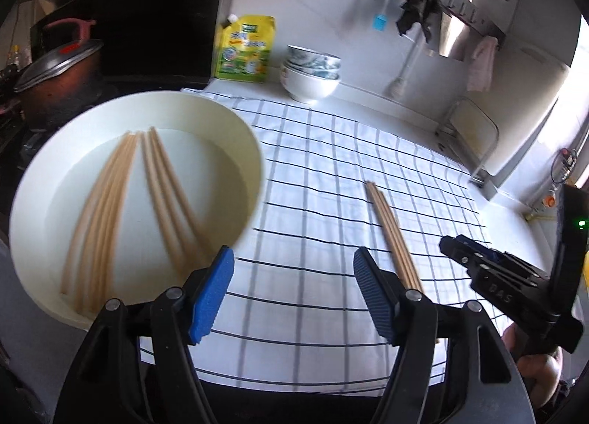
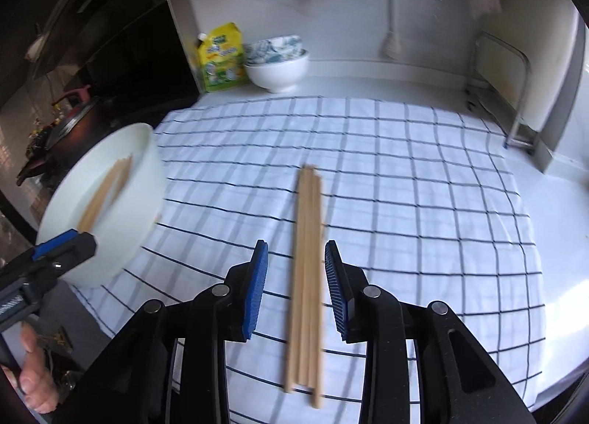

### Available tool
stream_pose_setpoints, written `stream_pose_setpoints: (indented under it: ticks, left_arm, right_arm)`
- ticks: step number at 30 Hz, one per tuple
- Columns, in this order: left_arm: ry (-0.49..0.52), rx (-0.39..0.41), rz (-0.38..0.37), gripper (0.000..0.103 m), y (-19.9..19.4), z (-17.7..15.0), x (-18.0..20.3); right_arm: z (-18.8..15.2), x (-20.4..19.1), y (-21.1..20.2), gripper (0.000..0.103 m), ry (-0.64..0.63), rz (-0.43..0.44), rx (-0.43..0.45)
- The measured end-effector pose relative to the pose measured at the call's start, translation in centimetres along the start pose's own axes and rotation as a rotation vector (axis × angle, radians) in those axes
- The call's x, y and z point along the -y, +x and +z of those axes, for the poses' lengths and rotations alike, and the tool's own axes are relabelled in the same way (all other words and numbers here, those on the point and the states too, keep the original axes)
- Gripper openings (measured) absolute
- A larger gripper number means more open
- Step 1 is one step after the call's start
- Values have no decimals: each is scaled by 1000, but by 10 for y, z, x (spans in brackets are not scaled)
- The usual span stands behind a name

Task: Organize utensils
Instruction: 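Move both open grippers back from the basin to the chopstick bundle, then push another chopstick apart from the bundle with the right gripper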

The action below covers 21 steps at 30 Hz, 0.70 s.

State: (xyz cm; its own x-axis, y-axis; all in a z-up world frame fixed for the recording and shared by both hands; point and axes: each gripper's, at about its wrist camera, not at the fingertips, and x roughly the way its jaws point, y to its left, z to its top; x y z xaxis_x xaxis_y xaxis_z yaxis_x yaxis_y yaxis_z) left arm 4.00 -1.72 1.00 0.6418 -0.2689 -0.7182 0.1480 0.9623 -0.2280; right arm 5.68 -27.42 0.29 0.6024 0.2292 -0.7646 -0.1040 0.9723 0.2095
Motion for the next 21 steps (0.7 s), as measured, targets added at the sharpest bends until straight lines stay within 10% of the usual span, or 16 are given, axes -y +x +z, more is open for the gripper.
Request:
stream_pose_setpoints:
  ticks: [21]
  left_arm:
    - [-1, -104, 24, 73, 58, -31, 40]
  right_arm:
    - [-25, 26, 52, 34, -63, -37, -91]
